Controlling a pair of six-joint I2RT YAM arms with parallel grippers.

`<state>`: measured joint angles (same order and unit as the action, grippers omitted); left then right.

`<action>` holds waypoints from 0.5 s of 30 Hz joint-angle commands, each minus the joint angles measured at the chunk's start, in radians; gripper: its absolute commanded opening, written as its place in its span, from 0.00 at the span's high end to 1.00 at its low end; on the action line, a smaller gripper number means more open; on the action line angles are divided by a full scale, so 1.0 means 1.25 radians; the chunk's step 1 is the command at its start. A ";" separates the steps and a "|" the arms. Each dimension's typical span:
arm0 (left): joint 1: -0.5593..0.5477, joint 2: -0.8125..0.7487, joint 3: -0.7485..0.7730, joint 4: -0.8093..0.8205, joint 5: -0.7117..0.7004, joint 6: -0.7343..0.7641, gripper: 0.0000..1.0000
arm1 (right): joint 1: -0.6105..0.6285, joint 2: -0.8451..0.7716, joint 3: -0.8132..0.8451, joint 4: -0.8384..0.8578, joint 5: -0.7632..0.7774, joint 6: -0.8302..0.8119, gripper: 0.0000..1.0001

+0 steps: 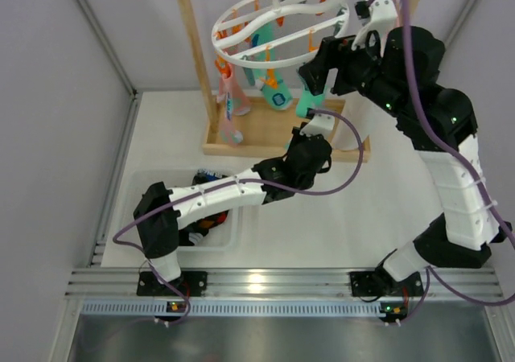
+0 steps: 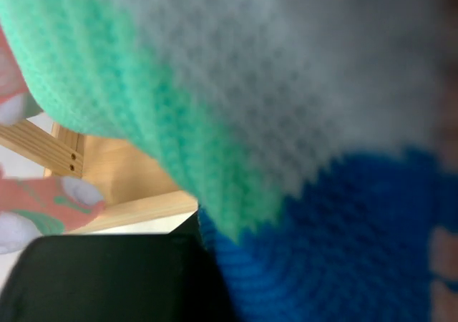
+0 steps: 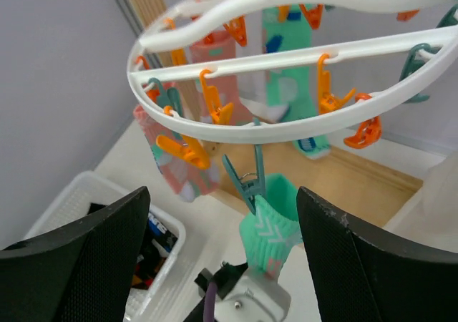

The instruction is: Remove the socks clipped to the hanger

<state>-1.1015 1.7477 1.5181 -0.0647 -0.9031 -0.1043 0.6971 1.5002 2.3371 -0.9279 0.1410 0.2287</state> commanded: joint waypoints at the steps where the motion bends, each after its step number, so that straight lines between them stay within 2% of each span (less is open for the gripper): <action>1: -0.029 0.007 0.035 -0.019 -0.074 0.052 1.00 | -0.004 0.027 0.025 -0.060 0.033 -0.088 0.21; 5: -0.032 0.003 0.026 -0.019 -0.075 0.045 1.00 | -0.004 0.044 0.020 -0.071 0.068 -0.136 0.23; 15: -0.039 0.000 0.019 -0.021 -0.081 0.044 1.00 | -0.004 0.113 0.015 -0.043 -0.010 -0.199 0.32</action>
<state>-1.1393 1.7714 1.5223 -0.0902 -0.9882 -0.0700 0.6971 1.6180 2.3383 -1.0023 0.1642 0.0345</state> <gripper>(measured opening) 0.053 0.688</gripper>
